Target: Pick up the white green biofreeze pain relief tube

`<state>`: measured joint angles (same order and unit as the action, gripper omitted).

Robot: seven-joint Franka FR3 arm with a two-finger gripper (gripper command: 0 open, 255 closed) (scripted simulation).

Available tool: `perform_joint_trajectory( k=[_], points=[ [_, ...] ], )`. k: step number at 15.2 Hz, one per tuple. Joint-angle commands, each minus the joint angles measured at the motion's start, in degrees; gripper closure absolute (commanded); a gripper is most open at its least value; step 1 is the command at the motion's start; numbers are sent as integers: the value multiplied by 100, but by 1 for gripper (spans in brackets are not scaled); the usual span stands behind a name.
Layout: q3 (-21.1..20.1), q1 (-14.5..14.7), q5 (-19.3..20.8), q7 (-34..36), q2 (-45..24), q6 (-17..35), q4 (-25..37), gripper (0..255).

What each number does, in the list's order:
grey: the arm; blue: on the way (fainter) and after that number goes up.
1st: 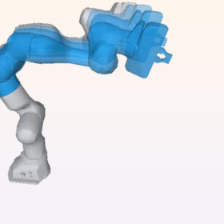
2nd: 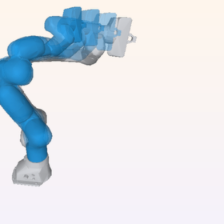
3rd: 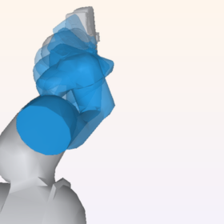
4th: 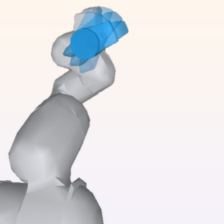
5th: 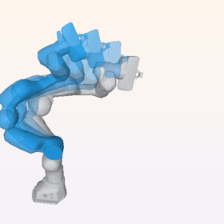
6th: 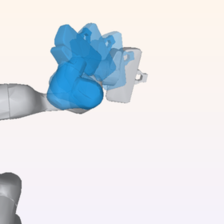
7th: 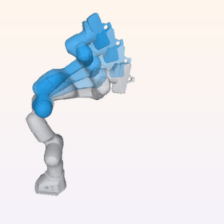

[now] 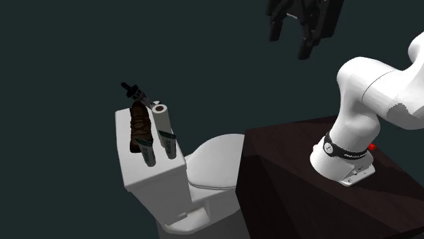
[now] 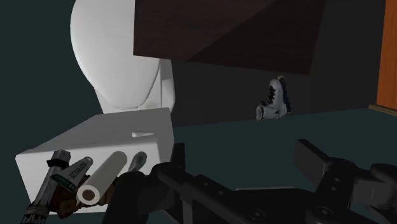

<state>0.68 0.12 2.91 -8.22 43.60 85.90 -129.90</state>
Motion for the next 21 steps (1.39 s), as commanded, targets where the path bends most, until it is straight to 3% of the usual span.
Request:
perform_joint_trajectory(
  k=[1, 11, 21],
  points=[
    [0, 0, 0, 0, 0, 0, 0, 0],
    [258, -348, -144, 607, -1953, 1228, 271, 0],
    [593, -629, -471, 1022, -4068, 2039, 1120, 0]
  ],
)
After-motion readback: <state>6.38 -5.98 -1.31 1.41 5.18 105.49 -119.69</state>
